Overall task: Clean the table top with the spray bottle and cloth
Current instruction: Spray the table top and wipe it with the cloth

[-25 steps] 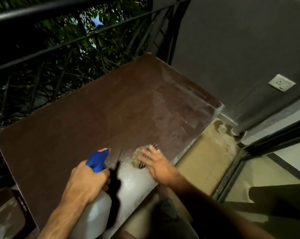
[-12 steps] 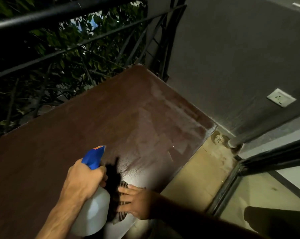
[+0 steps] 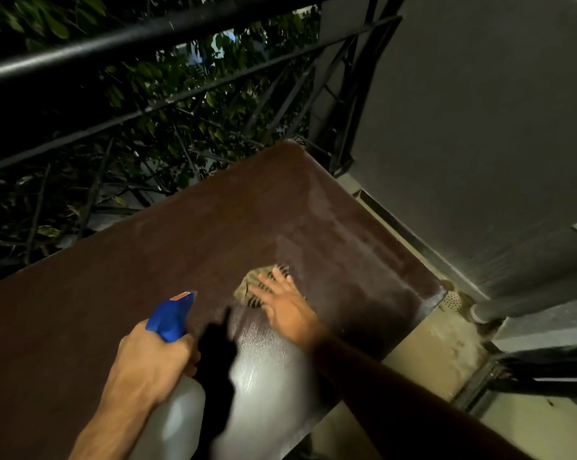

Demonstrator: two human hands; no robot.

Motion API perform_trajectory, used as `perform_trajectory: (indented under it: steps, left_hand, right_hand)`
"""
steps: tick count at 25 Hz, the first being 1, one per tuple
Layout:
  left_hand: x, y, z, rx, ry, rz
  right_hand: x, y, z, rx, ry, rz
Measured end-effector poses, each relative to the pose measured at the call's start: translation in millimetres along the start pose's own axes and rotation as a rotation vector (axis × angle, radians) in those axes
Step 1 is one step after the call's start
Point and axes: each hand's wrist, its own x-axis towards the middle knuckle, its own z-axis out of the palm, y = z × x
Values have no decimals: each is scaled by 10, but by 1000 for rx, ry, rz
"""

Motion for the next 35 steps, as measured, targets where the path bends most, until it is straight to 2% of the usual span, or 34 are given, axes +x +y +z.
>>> perform_trajectory:
  steps: [5,6,8,10,12,14,17,19,22,24,26,28,30,33,35]
  left_hand:
    - [145,202,180,-2,-18,44]
    - [170,231,219,-5,-25,52]
    - [211,271,278,1,-39,61]
    - [259,282,309,22,-57,72]
    - [279,297,312,39,-85,77]
    - [276,321,295,30,-86,70]
    - [302,358,269,9,-34,43]
    - [314,370,267,17,-32,41]
    - [312,402,274,19,-69,55]
    - [295,424,299,34,-100,68]
    - [247,459,329,49,-117,82]
    - [214,463,360,47,-102,87]
    - [169,453,382,44,-87,92]
    - [40,444,384,54,-109,132]
    - [-34,408,389,65,-122,158]
  right_hand:
    - [-924,-257,249,-67,-204,-436]
    - [-938,-181,208,-69,-271,-503]
    - [-679,80,97,-54,-290,-602]
    - [-172,411,-20,-39,-222,-491]
    - [405,704,-217,-51,-127,-237]
    - [834,837,-447,-60,-101,-12]
    - [982,744,-527,-39,-50,129]
    - [695,513,-364,-52,7,94]
    - [-60,81,7,-44,-9,-149]
    - [-591,-176,268,-151,-171,-336]
    - [-819,-242,350,-262,-314,-419]
    - [-651,-24,239,-240,-267,-434]
    - [-312,337,-38,-157,-106,-287]
    - [78,868,-573,-21,-15,136]
    - [117,939,-647,-19,57,298]
